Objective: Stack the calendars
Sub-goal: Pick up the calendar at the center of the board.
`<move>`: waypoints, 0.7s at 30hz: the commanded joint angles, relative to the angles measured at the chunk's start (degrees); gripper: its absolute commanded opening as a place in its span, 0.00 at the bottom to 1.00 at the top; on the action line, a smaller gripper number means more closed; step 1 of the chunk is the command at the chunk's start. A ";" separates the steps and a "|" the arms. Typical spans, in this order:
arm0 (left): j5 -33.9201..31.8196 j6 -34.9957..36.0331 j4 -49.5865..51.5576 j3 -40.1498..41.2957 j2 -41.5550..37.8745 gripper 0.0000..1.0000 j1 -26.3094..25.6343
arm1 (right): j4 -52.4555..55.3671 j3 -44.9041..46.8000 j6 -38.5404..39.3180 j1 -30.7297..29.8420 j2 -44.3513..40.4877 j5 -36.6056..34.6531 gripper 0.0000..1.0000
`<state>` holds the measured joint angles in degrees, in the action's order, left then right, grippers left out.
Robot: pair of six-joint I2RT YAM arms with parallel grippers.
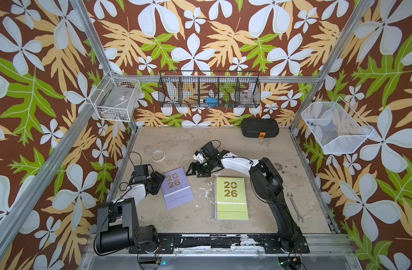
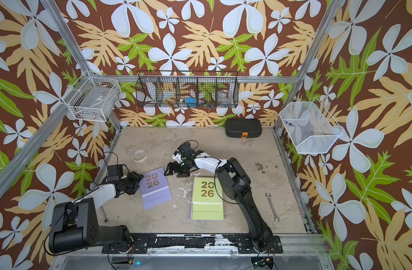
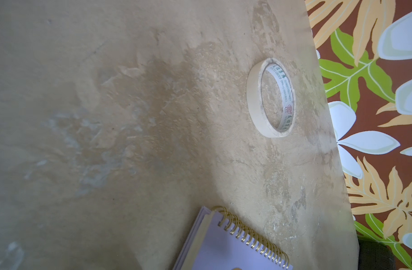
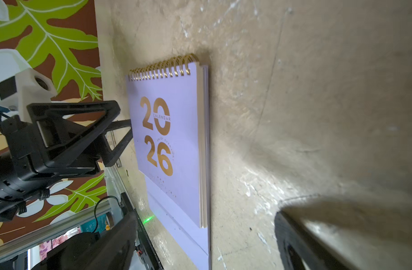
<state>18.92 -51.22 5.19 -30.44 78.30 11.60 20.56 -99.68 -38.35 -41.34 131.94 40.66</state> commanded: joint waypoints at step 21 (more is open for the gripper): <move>8.13 1.13 5.20 1.70 1.24 0.65 -0.14 | -29.26 4.57 -17.13 -2.57 -1.17 15.77 0.78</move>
<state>23.99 -49.30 3.40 -29.23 78.74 11.75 5.69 -95.96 -51.94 -43.48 132.64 49.41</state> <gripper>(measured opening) 0.651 0.778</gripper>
